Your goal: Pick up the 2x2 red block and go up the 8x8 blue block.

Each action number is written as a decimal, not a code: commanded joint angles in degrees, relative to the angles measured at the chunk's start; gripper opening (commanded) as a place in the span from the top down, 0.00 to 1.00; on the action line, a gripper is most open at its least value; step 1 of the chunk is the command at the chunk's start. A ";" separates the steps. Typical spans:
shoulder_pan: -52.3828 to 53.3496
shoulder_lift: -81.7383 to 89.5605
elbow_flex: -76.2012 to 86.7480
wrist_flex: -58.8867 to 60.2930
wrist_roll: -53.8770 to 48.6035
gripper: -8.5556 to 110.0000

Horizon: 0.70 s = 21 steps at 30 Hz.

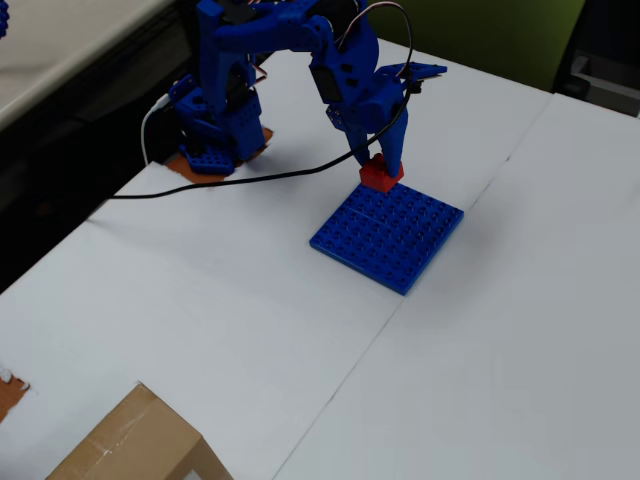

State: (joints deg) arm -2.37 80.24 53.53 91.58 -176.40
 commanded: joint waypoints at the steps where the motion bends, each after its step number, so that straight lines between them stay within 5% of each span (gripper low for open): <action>1: -0.09 0.26 -2.90 -1.05 -12.66 0.92; 21: 0.88 0.70 -2.81 -1.41 -13.80 0.93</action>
State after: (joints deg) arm -1.85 80.24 53.53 90.53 -176.40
